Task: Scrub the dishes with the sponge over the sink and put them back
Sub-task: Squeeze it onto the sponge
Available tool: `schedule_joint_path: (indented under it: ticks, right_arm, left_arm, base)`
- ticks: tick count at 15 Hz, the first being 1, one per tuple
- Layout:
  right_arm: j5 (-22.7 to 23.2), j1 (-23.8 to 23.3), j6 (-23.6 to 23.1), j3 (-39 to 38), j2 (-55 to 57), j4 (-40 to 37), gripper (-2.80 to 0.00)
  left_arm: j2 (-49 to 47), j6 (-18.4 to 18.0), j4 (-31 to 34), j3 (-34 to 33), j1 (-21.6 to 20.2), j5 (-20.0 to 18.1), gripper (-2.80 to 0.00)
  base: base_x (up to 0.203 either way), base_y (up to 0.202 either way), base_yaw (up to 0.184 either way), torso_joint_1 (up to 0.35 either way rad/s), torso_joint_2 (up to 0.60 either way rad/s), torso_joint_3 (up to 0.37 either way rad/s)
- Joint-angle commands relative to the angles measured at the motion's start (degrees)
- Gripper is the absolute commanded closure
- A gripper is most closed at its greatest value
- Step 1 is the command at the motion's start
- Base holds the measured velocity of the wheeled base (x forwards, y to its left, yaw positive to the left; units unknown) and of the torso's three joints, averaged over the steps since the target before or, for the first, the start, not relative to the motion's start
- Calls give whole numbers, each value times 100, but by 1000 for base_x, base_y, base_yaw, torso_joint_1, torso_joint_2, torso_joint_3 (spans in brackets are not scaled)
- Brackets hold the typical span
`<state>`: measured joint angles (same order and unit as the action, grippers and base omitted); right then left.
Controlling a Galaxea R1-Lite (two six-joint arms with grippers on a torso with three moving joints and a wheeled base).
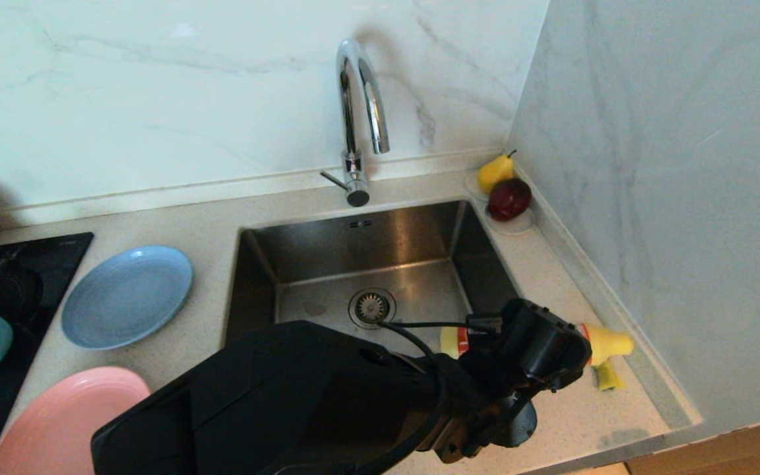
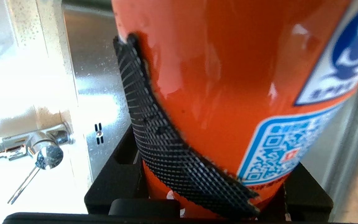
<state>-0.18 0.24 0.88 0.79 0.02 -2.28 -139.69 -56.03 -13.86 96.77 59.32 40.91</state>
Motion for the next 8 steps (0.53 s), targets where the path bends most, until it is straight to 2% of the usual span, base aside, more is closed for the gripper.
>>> schedule_joint_path:
  ticks: [1,8]
  right_arm:
    - [1,2,0,0,-11,-1,0]
    - [1,2,0,0,-11,-1,0]
  left_arm:
    - [-76,-39,-3,43,1,31,0]
    - [-252,-71,24,189,1,219,0]
  base:
    - [0,0,0,0,0,0]
    - [0,0,0,0,0,0]
